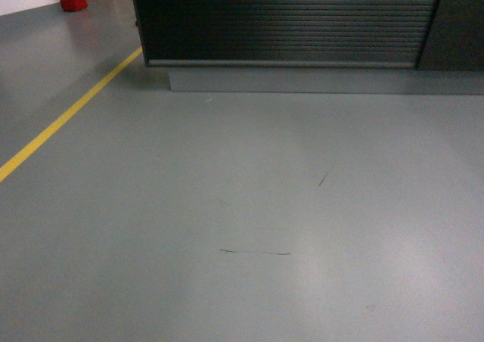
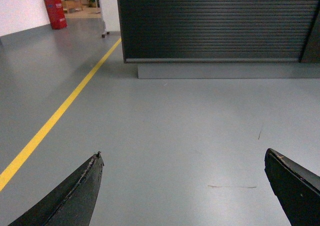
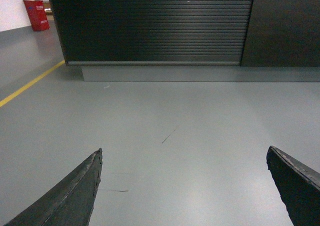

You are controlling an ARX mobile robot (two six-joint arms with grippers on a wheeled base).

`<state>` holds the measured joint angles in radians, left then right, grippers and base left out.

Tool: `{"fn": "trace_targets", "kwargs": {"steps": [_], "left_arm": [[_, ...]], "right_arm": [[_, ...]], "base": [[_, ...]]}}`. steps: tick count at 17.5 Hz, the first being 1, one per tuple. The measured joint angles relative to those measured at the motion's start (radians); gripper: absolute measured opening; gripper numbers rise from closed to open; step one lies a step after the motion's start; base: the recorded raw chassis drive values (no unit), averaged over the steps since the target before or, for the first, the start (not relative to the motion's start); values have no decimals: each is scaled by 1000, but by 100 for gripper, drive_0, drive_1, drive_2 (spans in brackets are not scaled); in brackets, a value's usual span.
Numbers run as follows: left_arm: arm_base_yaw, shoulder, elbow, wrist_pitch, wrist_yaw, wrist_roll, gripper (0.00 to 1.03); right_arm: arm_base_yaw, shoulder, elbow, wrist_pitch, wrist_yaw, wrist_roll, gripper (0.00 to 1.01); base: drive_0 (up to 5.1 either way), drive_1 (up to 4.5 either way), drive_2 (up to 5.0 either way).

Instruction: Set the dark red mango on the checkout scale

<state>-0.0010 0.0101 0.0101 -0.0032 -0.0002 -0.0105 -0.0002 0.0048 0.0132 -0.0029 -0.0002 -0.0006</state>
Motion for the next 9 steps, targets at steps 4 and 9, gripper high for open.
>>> {"fn": "trace_targets", "kwargs": {"steps": [4,9], "left_arm": [[0,0,0,0,0,0,98],[0,0,0,1,0,0,98]], "right_arm": [[0,0,0,-1,0,0,98],[0,0,0,-1,0,0,98]], "base": [[-8,265,-281],[-3,275,-282]]}}
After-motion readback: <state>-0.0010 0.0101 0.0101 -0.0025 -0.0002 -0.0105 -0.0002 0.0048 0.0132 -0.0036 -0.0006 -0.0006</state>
